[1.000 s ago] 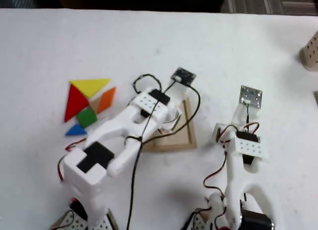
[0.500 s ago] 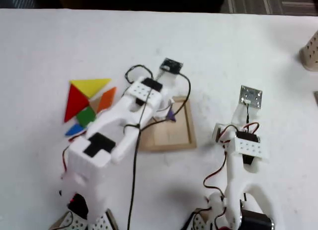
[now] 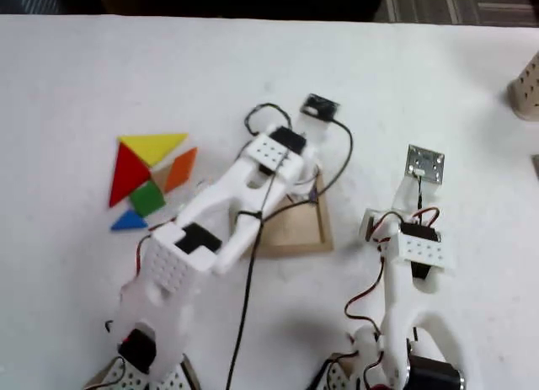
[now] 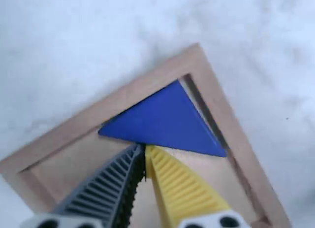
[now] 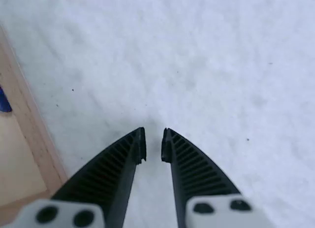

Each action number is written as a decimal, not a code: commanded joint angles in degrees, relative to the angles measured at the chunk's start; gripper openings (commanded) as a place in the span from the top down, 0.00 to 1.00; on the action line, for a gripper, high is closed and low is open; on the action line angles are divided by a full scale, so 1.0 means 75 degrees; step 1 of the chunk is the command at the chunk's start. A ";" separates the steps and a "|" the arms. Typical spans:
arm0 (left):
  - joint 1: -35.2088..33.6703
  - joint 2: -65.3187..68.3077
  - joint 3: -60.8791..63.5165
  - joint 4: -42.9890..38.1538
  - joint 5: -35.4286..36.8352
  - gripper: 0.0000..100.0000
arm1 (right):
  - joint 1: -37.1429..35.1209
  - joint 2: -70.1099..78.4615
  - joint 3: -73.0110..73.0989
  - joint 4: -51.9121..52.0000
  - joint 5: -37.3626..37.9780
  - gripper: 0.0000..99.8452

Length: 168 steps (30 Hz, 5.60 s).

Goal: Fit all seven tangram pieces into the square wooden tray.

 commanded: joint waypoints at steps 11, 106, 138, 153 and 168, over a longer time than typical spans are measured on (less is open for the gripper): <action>-0.0006 -0.0100 -0.0316 -0.0774 0.0082 0.98 | 0.0018 -0.0275 -0.0023 -0.0135 0.0105 0.94; -0.4003 -0.2292 0.3376 -0.1887 0.3657 0.77 | -0.0182 -0.0229 -0.0012 -0.0193 0.0117 0.94; -0.3218 -0.2374 0.3294 -0.1700 0.1020 0.94 | -0.0182 -0.0217 -0.0012 -0.0182 0.0117 0.94; -0.3464 -0.4484 0.4314 -0.1371 0.1008 0.72 | -0.0193 -0.0217 -0.0012 -0.0182 0.0117 0.94; -0.4026 -0.2549 0.3106 -0.2028 0.0434 0.61 | -0.0193 -0.0287 0.0105 -0.0229 0.0117 0.94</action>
